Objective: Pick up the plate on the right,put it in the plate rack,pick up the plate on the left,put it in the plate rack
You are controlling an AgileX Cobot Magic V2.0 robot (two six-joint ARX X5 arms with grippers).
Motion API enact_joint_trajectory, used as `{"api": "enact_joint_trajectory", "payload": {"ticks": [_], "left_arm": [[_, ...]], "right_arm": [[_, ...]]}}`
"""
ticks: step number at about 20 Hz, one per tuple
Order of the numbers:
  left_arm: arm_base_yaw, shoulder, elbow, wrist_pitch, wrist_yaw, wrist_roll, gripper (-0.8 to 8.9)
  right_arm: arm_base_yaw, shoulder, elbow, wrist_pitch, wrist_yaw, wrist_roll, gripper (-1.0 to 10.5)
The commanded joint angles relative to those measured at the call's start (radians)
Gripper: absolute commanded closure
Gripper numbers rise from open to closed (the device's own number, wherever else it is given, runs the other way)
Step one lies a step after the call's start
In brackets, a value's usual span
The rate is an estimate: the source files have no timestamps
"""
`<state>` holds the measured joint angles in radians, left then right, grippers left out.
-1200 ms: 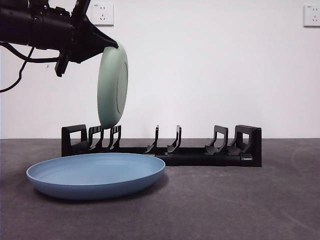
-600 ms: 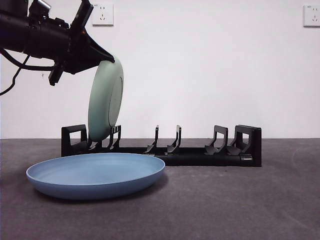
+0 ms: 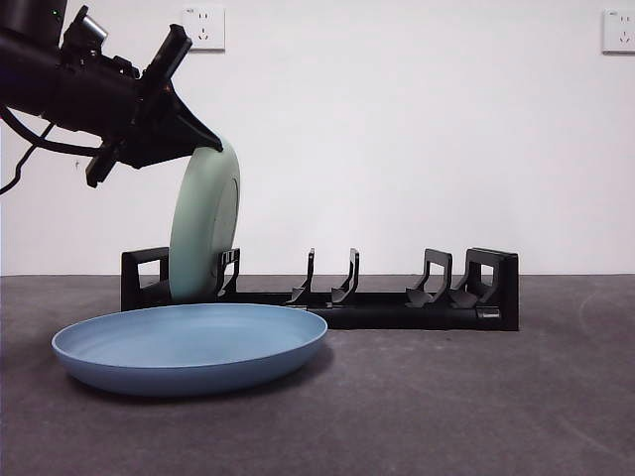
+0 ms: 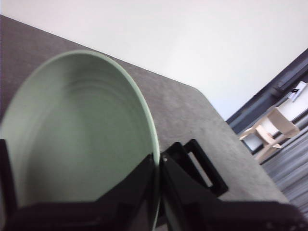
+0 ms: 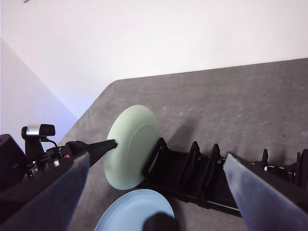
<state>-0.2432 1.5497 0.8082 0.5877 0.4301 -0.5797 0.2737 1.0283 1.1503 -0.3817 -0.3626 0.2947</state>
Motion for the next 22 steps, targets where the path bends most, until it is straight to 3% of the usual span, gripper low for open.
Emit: {"api": "enact_joint_trajectory", "payload": {"ticks": [1,3,7,13,18,22], "left_arm": [[0.003,0.005,-0.001,-0.005,-0.010,0.027,6.03],[0.003,0.005,-0.001,-0.005,-0.010,0.027,5.18],[0.003,0.005,-0.001,0.020,-0.009,0.034,4.56],[0.002,-0.029,-0.001,0.093,0.094,0.070,4.56],[-0.011,-0.161,-0.001,0.024,0.152,0.231,4.58],[-0.040,-0.330,0.002,-0.182,0.143,0.492,4.58]], "right_arm": [[0.000,0.002,0.001,0.007,0.003,-0.009,4.8],[0.000,0.002,0.001,0.007,0.003,-0.009,4.8],[0.000,0.003,0.001,0.007,0.003,-0.008,4.8],[0.001,0.006,0.001,-0.004,0.002,-0.007,4.8],[0.005,0.034,0.001,-0.087,-0.008,0.000,4.8],[0.007,0.098,0.001,-0.185,-0.128,-0.001,4.8]]}}
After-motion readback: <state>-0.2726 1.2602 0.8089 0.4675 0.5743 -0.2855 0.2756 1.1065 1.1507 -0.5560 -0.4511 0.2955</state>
